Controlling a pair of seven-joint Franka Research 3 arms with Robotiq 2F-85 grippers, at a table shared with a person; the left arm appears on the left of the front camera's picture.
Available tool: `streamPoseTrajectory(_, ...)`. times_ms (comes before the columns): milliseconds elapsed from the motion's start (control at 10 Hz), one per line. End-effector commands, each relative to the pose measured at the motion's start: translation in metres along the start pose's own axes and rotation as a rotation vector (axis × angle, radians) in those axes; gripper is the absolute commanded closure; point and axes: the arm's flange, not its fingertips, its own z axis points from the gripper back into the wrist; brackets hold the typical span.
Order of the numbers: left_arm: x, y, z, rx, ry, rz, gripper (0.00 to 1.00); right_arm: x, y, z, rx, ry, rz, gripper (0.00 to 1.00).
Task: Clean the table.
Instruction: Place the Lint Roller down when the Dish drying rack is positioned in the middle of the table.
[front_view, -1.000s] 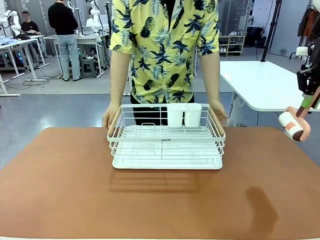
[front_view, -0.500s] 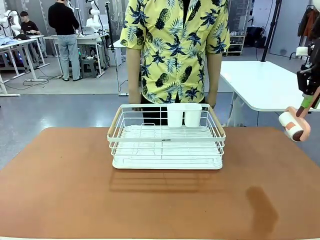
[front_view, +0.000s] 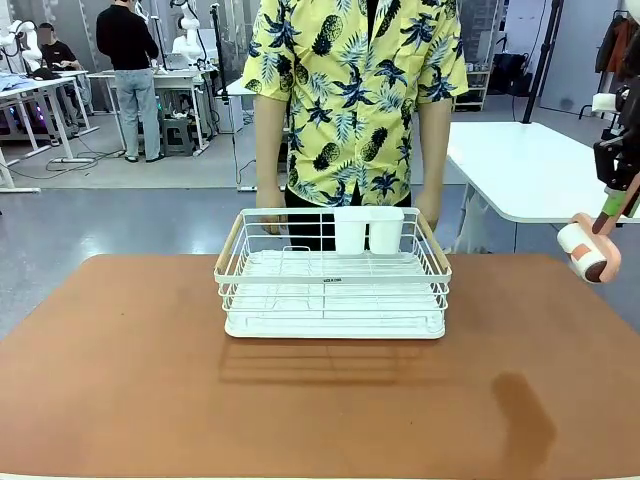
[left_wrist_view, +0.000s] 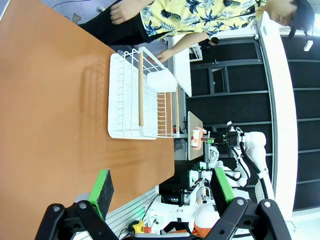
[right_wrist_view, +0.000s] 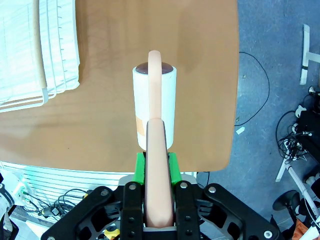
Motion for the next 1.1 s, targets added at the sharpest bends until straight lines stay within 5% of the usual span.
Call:
streamPoseTrajectory(0,0.001,0.0,0.003,-0.028,-0.007,-0.017,0.0,-0.002,0.003,0.003,-0.004,-0.004,-0.003,0.79)
streamPoseTrajectory(300,0.001,0.0,0.003,-0.028,-0.007,-0.017,0.0,0.0,0.0,0.0,0.0,0.0,0.0,0.79)
streamPoseTrajectory(400,0.001,0.0,0.003,-0.028,-0.007,-0.017,0.0,0.015,0.01,0.003,0.107,-0.008,-0.177,0.79)
streamPoseTrajectory(600,0.001,0.0,0.003,-0.028,-0.007,-0.017,0.0,0.057,0.026,-0.001,0.197,-0.188,-0.79,0.79)
streamPoseTrajectory(800,0.001,0.0,0.003,-0.028,-0.007,-0.017,0.0,0.07,0.026,-0.007,0.202,-0.282,-1.145,0.79)
streamPoseTrajectory(1000,0.001,0.0,0.003,-0.028,-0.007,-0.017,0.0,0.075,0.027,-0.032,0.246,-0.405,-1.335,0.79)
